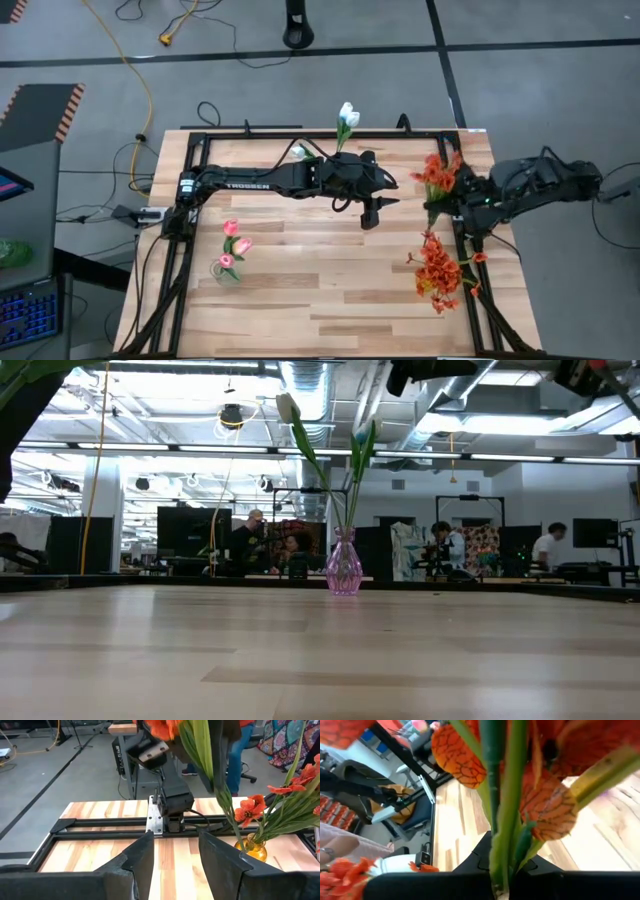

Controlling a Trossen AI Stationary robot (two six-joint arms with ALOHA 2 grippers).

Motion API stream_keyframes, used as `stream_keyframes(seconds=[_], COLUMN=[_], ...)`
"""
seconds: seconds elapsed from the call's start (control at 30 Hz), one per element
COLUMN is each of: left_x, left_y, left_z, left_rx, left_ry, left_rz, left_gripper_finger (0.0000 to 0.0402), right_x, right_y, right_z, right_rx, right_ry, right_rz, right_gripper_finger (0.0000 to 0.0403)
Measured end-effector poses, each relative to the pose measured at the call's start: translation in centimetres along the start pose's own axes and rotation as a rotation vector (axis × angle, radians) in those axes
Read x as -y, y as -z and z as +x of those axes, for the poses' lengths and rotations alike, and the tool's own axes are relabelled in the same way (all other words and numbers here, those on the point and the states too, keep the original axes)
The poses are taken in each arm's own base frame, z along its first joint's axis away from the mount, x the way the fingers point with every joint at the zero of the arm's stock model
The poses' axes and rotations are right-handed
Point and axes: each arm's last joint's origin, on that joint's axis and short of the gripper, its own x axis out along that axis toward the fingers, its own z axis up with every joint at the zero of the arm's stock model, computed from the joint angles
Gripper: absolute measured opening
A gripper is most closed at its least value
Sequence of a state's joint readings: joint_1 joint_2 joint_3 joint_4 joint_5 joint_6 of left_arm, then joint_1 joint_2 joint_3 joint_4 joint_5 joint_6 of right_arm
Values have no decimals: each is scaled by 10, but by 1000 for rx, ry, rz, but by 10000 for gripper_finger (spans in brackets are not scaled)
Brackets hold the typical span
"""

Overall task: Sort flowers into vase by color
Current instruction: Put the orange flower bouquet into the yellow vase

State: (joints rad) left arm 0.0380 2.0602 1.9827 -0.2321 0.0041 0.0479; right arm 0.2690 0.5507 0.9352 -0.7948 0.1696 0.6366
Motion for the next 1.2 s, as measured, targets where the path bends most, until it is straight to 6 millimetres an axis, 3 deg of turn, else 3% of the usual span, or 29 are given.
stream_keyframes(seconds=[0.43, 0.63, 1.2], left_x=[0, 2, 3], left_y=[3, 3, 3], left_z=[0, 0, 0], left_rx=[-29, -31, -32], left_ry=[2, 6, 8], left_rz=[-5, -6, -17], left_gripper_finger=[143, 143, 143], right_x=[-7, -2, -4], right_y=[16, 25, 26], right_z=[-5, -7, -7], right_rx=[-40, -82, -105], right_ry=[-32, 39, 21], right_rz=[53, 82, 91], right_gripper_finger=[40, 40, 40])
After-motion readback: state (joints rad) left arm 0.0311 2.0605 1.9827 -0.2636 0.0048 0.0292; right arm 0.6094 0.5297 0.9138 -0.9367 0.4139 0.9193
